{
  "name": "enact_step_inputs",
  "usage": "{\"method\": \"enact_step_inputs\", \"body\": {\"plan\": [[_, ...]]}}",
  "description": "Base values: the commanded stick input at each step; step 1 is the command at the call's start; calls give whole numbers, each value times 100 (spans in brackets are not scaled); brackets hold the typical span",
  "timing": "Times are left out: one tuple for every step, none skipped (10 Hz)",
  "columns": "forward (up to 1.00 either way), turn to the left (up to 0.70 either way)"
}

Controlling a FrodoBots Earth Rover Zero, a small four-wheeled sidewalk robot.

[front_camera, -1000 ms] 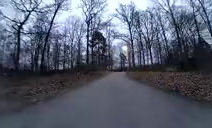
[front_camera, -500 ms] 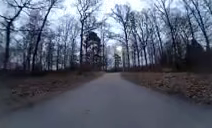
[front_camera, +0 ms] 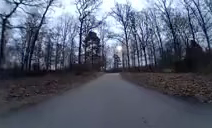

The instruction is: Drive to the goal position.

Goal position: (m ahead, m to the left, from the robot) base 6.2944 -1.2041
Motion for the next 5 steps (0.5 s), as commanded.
{"method": "enact_step_inputs", "body": {"plan": [[100,0],[100,0],[100,0],[100,0],[100,0]]}}
